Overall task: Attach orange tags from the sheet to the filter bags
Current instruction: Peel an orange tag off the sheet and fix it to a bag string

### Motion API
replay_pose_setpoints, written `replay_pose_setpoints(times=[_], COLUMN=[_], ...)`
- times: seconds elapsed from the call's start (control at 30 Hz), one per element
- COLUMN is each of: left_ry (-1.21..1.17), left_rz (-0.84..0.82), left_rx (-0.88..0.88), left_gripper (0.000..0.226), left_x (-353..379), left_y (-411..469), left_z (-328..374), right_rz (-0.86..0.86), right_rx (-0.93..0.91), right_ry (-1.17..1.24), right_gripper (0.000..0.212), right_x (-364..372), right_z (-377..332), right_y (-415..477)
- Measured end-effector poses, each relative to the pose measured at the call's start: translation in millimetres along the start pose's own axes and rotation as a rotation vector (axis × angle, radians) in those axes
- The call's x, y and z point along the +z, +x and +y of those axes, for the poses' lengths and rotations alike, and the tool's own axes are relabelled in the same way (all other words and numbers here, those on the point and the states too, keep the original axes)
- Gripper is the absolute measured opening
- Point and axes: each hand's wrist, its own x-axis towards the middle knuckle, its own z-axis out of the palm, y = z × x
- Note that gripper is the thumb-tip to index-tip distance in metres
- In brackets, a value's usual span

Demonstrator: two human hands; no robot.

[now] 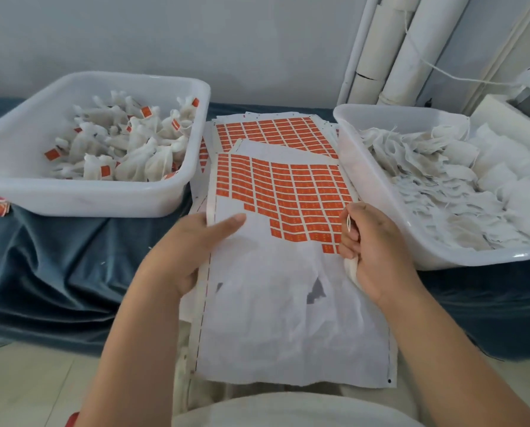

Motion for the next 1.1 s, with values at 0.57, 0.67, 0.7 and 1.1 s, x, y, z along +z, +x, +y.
replay_pose_setpoints(times=[0.57,0.67,0.7,1.1], left_ry=[-0.054,0.138,0.293,0.451], left_rz=[-0.211,-0.012,0.112,-0.268], left_rx=[0.249,0.211,0.213,0.551], left_gripper=[0.045,0.060,0.074,0.036], left_x=[32.0,29.5,29.4,91.3], left_y=[0.5,-1.4,-3.0,-30.5], left_z=[-22.0,-14.2,-10.8,-14.2], right_rz=[-0.047,-0.078,-0.085,-0.267], right_rx=[-0.397,-0.316,-0.303,-0.239], right_ry=[-0.586,-0.430,-0.411,-0.067], right_gripper=[0.024,0.028,0.028,0.029], right_x=[29.6,26.1,24.7,16.3], right_z=[0.9,-4.0,-6.4,-29.3], right_y=[-28.6,-29.2,-28.8,-38.7])
